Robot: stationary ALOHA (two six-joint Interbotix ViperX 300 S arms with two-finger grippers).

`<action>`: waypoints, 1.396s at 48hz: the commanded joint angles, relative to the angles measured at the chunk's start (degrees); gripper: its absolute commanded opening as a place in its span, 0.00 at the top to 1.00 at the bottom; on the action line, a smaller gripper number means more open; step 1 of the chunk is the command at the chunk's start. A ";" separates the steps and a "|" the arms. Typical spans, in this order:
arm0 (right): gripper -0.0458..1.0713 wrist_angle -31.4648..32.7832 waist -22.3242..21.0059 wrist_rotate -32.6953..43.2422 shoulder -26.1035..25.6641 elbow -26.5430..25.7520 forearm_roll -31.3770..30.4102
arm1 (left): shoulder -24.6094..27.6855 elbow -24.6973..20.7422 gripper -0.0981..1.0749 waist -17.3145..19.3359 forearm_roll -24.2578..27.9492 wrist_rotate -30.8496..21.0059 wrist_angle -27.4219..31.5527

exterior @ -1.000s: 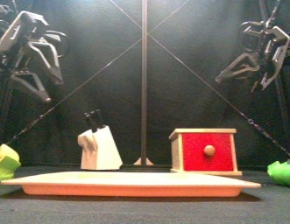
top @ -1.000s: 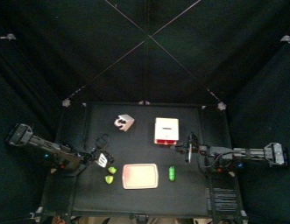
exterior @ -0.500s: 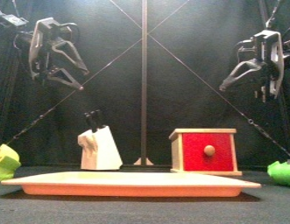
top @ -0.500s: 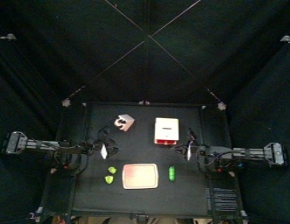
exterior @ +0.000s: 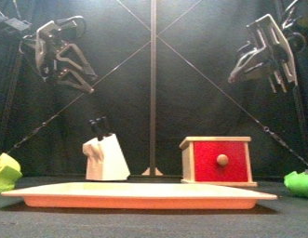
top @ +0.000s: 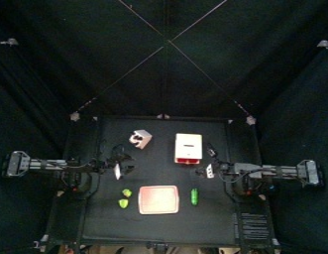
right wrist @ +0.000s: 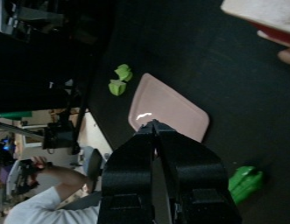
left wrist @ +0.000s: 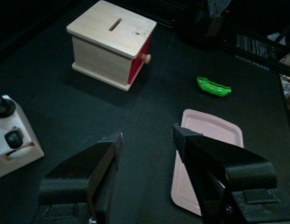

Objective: Grab pea

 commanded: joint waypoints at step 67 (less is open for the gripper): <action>0.85 31.55 21.53 54.84 15.91 -12.30 -25.84 | -0.62 1.14 0.19 4.22 2.29 3.43 -7.73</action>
